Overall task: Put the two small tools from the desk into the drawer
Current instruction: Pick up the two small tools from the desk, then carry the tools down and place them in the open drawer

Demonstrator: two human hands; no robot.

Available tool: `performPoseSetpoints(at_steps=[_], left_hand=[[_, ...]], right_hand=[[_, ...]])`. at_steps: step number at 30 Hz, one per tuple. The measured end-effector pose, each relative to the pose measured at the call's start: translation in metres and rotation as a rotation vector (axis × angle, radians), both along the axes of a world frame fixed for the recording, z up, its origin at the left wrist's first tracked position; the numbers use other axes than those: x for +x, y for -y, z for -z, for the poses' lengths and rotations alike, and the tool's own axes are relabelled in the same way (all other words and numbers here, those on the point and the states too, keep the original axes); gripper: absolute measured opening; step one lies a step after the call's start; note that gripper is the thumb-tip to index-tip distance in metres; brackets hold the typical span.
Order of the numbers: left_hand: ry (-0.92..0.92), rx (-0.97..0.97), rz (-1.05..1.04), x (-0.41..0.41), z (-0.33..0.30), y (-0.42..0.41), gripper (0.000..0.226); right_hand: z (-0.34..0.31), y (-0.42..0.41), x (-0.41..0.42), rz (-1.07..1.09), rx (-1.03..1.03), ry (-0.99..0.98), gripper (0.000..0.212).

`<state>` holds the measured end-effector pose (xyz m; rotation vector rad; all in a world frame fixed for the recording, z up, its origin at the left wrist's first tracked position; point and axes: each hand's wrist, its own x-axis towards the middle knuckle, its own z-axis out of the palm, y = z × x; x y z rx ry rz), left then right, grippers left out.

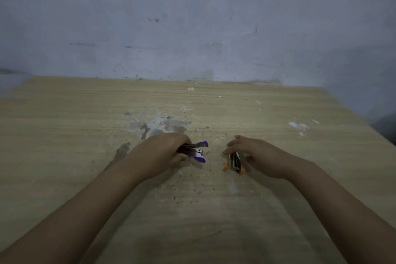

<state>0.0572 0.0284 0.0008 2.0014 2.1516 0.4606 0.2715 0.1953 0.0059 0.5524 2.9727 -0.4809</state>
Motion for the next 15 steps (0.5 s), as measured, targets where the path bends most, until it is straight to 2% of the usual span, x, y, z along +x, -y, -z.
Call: performPoseSetpoints(at_steps=[7,11,15], left_hand=[[0.057,0.052,-0.094,0.046,0.016,0.019,0.016],[0.05,0.096,-0.115,0.081,0.019,0.028,0.018],[0.121,0.186,-0.116,0.127,0.015,0.037,0.019]], right_hand=[[0.003,0.018,0.023,-0.019,0.13,0.024,0.039],[0.01,0.036,0.053,0.049,0.087,-0.134,0.028],[0.011,0.053,0.101,0.111,0.045,-0.241,0.023]])
